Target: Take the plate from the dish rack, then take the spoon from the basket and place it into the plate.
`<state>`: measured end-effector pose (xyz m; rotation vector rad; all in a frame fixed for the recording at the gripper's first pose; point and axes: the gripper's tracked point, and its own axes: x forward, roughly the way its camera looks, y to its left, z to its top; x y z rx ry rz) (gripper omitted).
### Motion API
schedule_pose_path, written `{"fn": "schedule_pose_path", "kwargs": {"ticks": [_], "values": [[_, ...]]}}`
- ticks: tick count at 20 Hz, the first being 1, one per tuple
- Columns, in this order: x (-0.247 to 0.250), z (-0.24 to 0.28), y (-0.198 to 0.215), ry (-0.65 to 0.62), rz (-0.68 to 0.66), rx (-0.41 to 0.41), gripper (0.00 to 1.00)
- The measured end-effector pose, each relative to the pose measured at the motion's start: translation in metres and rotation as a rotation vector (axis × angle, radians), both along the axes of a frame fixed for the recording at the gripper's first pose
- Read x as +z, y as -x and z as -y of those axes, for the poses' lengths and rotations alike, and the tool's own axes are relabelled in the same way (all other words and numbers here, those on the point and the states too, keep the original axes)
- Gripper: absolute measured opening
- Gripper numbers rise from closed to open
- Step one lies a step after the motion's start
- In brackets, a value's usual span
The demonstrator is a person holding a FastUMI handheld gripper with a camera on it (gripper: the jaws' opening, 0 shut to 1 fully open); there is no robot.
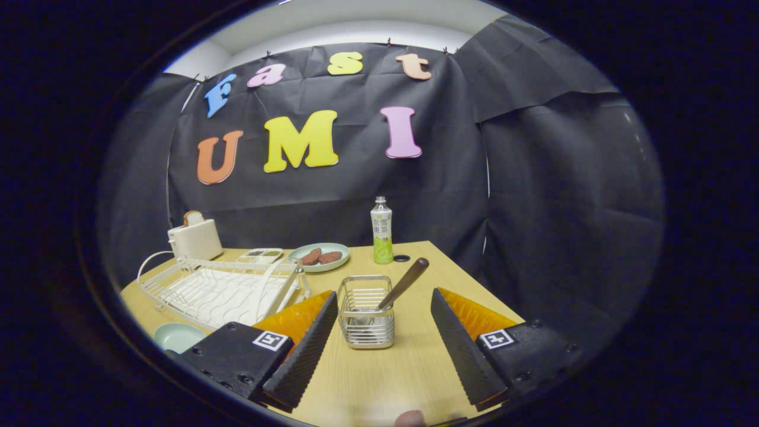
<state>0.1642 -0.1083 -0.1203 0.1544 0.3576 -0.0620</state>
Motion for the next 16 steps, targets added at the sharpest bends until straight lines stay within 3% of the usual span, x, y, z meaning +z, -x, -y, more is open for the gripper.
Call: {"fn": "schedule_pose_path", "kwargs": {"ticks": [8,12,13,16], "values": [[-0.028,-0.002,-0.054,-0.014,-0.055,0.045,0.75],[-0.031,-0.006,-0.055,-0.050,-0.062,0.051,0.52],[-0.030,-0.007,-0.056,-0.049,-0.060,0.056,0.40],[-0.026,-0.011,-0.055,-0.065,-0.071,0.074,0.28]]}}
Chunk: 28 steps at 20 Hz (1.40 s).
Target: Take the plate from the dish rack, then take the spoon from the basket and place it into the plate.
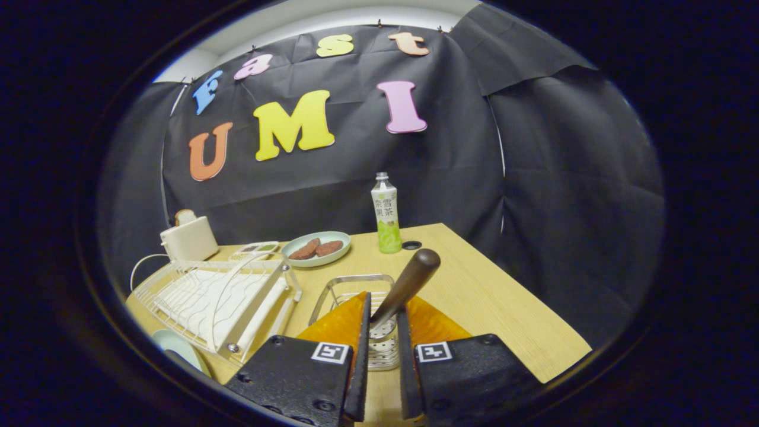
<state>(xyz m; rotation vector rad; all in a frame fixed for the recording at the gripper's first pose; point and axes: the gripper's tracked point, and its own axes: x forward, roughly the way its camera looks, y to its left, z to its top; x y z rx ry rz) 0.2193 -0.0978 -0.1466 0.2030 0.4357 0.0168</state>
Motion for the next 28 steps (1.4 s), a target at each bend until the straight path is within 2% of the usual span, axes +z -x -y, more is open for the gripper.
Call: {"fn": "schedule_pose_path", "kwargs": {"ticks": [2,3,6,10,14,19,24,28], "values": [[0.007,-0.005,0.001,-0.041,0.000,0.011,0.24],[0.012,-0.008,0.001,-0.068,0.002,0.016,0.19],[0.013,-0.010,0.003,-0.046,-0.010,0.017,0.09],[0.034,-0.009,0.004,0.004,0.031,0.004,0.08],[0.078,0.003,0.009,0.041,0.104,-0.026,0.08],[0.136,-0.011,0.035,0.015,0.182,-0.012,0.08],[0.178,-0.073,0.087,0.001,0.215,0.103,0.08],[0.169,-0.143,0.122,-0.009,0.185,0.239,0.08]]}}
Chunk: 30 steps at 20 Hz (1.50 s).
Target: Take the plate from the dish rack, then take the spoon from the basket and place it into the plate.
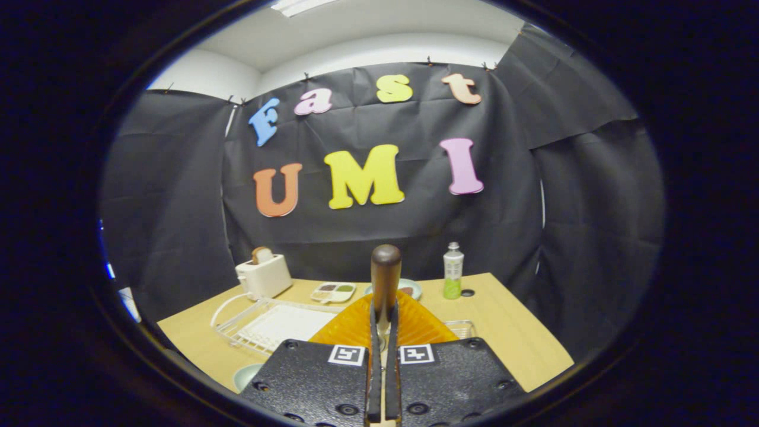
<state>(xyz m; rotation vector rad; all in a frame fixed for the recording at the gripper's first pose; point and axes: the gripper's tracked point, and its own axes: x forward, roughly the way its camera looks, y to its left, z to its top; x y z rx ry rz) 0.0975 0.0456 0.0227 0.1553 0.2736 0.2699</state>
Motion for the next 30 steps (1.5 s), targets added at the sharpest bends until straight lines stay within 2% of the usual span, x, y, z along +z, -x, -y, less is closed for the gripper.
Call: {"fn": "schedule_pose_path", "kwargs": {"ticks": [4,8,14,21,26,30], "values": [[-0.030,-0.061,0.029,-0.012,-0.059,0.109,0.08],[-0.056,-0.102,0.050,-0.027,-0.104,0.170,0.08],[-0.106,-0.152,0.066,-0.051,-0.194,0.236,0.08],[-0.145,-0.180,0.078,-0.113,-0.286,0.279,0.11],[-0.147,-0.164,0.069,-0.113,-0.278,0.239,0.21],[-0.145,-0.145,0.059,-0.104,-0.261,0.181,0.51]]}}
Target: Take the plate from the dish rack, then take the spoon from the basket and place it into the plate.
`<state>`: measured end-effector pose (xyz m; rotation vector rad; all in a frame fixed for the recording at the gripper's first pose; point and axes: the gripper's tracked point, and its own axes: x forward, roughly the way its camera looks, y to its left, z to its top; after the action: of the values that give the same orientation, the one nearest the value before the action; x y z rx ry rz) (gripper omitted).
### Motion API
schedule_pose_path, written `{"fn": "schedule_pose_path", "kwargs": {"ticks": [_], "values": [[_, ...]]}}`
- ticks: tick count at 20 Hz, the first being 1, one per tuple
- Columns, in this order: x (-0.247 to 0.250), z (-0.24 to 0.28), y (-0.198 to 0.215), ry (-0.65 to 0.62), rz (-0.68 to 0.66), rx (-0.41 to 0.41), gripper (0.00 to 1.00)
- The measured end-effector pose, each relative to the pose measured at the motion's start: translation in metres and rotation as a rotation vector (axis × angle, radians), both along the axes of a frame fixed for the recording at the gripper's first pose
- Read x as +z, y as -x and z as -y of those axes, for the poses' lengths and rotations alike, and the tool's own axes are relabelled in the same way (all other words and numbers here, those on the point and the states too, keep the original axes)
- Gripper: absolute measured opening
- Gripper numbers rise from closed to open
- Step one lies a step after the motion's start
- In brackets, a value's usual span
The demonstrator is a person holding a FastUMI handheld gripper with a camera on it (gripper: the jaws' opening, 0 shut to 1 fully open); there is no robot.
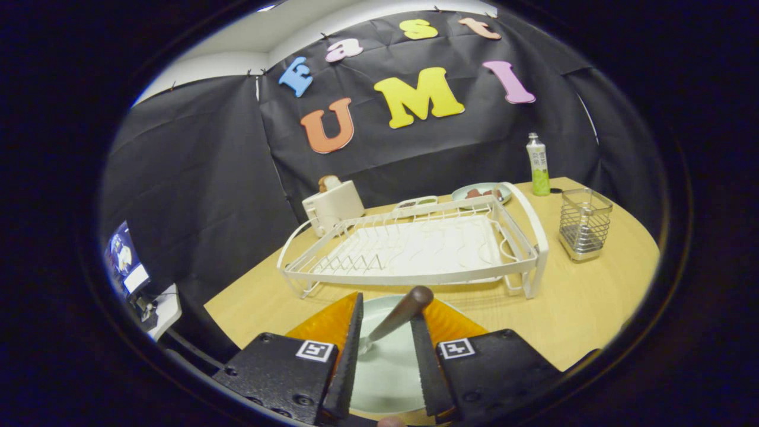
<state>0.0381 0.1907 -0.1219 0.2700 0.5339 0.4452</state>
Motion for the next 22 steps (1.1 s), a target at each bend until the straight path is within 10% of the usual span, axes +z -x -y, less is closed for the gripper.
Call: {"fn": "schedule_pose_path", "kwargs": {"ticks": [3,13,22], "values": [[0.004,0.011,-0.007,0.013,0.023,-0.042,0.73],[0.054,0.049,-0.011,0.075,0.195,-0.157,0.99],[0.117,0.093,0.009,0.183,0.416,-0.315,1.00]]}}
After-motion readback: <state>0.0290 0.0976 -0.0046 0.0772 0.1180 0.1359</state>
